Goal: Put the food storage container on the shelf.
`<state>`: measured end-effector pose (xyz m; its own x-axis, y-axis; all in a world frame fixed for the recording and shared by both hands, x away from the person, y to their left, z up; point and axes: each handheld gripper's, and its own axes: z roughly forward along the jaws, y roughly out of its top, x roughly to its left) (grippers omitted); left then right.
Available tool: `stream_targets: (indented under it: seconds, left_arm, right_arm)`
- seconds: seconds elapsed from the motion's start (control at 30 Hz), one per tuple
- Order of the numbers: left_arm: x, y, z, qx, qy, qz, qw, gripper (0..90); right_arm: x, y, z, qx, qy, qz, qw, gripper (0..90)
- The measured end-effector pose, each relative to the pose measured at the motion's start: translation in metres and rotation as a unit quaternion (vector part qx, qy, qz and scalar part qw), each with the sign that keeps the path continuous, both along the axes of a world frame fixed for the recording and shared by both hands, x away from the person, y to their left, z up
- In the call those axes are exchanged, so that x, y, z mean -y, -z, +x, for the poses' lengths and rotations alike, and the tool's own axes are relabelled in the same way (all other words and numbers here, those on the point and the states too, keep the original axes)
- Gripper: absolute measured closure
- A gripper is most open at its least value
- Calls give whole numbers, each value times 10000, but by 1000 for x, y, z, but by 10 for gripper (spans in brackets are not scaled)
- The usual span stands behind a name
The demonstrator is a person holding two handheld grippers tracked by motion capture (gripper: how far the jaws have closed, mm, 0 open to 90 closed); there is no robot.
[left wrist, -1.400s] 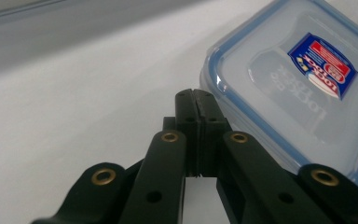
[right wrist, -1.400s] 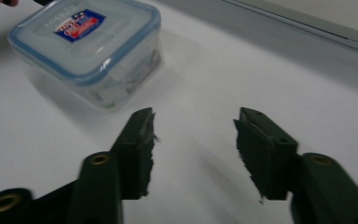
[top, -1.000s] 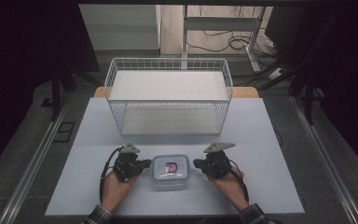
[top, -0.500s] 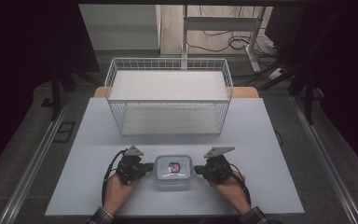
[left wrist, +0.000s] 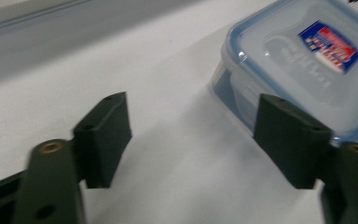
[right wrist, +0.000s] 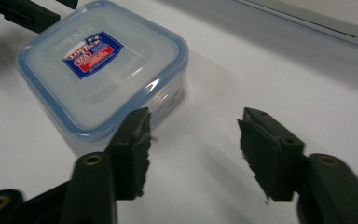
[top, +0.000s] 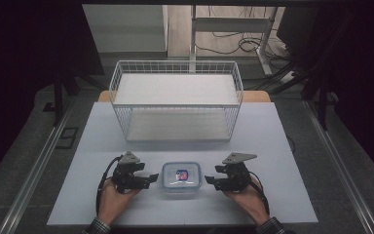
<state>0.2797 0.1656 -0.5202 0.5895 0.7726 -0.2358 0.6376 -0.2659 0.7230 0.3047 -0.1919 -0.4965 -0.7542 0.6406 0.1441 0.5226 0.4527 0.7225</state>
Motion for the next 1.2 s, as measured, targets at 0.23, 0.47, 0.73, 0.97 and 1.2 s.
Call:
stream_targets:
  seconds: [0.23, 0.47, 0.73, 0.97, 1.2]
  left_arm:
    - [5, -10, -4, 30, 234, -412, 9989, 150]
    - [28, -7, 4, -235, 592, -567, 9964, 95]
    - [34, 6, 8, -685, 714, -730, 9924, 131]
    - [26, 5, 0, -890, 962, -990, 9864, 311]
    - [18, 5, -5, -866, 1014, -1161, 9842, 460]
  right_arm:
    - [-11, -7, -3, 66, -79, 112, 9999, 278]
    - [-35, -3, 0, -106, -256, 311, 9991, 167]
    - [-44, 12, 9, -958, -376, 520, 9933, 135]
    - [-42, 12, 5, -1170, -522, 518, 9904, 224]
    - [-31, 9, 3, -1240, -512, 639, 9889, 389]
